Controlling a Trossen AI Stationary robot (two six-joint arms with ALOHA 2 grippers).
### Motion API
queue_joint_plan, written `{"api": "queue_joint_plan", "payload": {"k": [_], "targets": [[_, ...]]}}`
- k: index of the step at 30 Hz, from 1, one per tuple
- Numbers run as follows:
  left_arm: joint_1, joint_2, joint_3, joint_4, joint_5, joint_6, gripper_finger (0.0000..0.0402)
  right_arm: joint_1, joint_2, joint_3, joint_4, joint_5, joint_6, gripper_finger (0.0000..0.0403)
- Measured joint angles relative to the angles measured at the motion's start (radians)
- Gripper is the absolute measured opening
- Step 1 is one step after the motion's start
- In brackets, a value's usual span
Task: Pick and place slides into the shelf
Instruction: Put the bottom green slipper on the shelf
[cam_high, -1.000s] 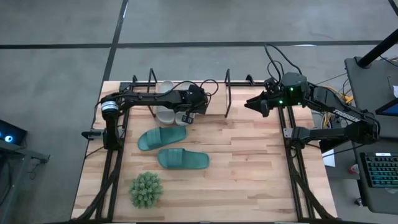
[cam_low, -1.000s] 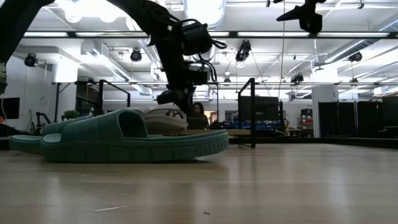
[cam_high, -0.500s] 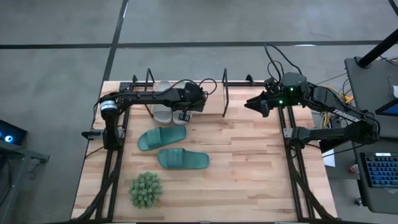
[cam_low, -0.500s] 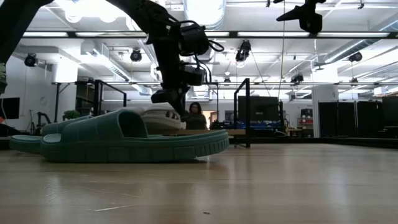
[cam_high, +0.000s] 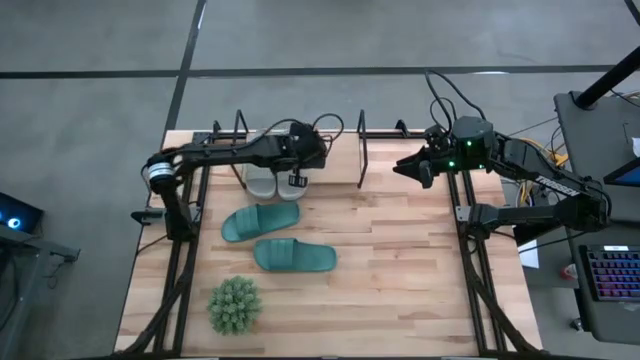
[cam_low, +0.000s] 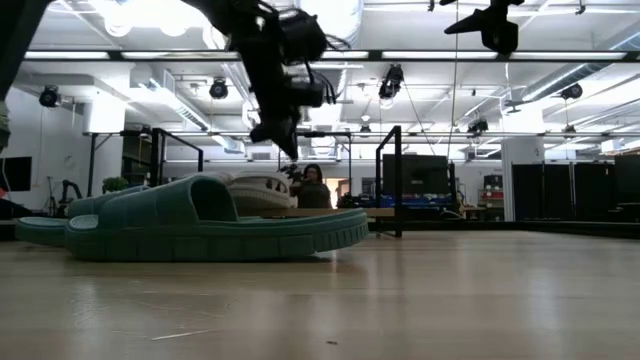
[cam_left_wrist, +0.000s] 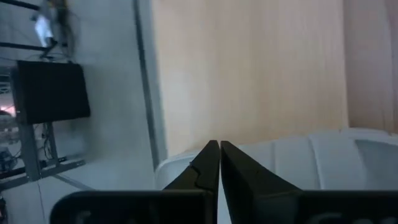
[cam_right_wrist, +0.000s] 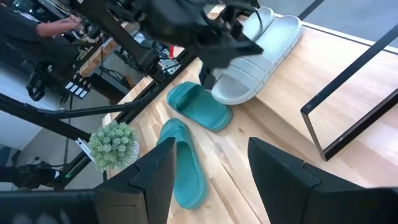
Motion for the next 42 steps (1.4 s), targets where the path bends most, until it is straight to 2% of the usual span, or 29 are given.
{"api": "queue_joint_plan", "payload": {"k": [3, 8, 15, 19, 24, 29, 33, 36, 42], "targets": [[-0.001, -0.064, 0.008, 0.022, 0.036, -0.071, 0.0000, 0.000, 0.000, 0.000, 0.000, 0.000, -0.003, 0.0192], [0.000, -0.198, 0.012, 0.138, 0.305, -0.348, 0.0000, 0.000, 0.000, 0.000, 0.005, 0.001, -0.035, 0.0192], [-0.015, -0.355, 0.011, 0.369, 0.528, -0.561, 0.0000, 0.000, 0.000, 0.000, 0.063, 0.000, -0.106, 0.0192], [-0.020, -0.429, 0.012, 0.500, 0.656, -0.627, 0.0000, 0.001, -0.001, 0.000, 0.123, -0.001, -0.125, 0.0192], [-0.052, -0.507, 0.012, 0.542, 0.655, -0.603, 0.0024, 0.001, -0.011, 0.000, 0.171, -0.001, -0.137, 0.0192], [-0.073, -0.568, 0.011, 0.532, 0.637, -0.606, 0.0100, 0.001, -0.022, 0.000, 0.173, -0.001, -0.140, 0.0192], [-0.080, -0.620, 0.011, 0.530, 0.643, -0.682, 0.0160, 0.002, -0.033, 0.000, 0.179, -0.002, -0.140, 0.0192], [-0.079, -0.679, 0.011, 0.449, 0.641, -0.705, 0.0182, 0.008, -0.046, 0.000, 0.212, -0.008, -0.140, 0.0192], [-0.080, -0.802, 0.007, 0.161, 0.564, -0.701, 0.0186, 0.042, -0.073, 0.000, 0.307, -0.009, -0.174, 0.0192]]}}
